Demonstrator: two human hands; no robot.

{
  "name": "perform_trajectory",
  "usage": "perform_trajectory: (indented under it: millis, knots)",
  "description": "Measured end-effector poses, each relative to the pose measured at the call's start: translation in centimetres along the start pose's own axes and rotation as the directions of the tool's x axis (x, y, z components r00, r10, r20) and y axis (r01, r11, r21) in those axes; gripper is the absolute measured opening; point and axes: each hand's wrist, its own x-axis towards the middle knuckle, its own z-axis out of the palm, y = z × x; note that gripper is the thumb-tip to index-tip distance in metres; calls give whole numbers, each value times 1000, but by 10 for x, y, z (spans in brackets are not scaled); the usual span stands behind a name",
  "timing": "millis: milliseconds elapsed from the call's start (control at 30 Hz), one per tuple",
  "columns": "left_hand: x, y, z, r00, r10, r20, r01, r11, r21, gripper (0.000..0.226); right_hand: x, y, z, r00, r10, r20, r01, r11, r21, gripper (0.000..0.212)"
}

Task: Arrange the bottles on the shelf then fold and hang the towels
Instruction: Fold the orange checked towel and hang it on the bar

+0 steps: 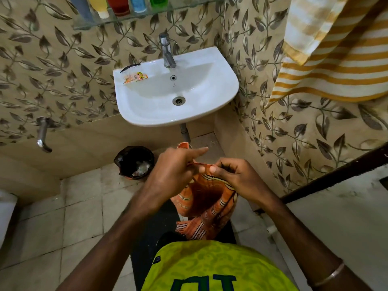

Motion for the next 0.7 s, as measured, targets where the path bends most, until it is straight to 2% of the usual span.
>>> perform_trajectory:
  millis: [167,300,467,600,700]
  knots:
    - [6,1,5,989,56,140,-54,998,-18,36,5,-10,-1,998,-64,27,66,995,-79,20]
    - [9,-1,4,996,14,90,-16,1000,23,20,3,-8,-2,997,-54,58,56,998,-38,23]
    - [9,2,0,999,40,17,-41,998,46,7,-3,-4,-6,997,-13,80,9,998,54,22]
    - [8,2,-1,999,39,1,-39,998,40,4,-8,8,-5,996,26,80,-33,996,86,25]
    - [8,1,-5,1000,29,-10,-29,999,36,10,-11,22,-5,993,74,94,-84,990,115,26]
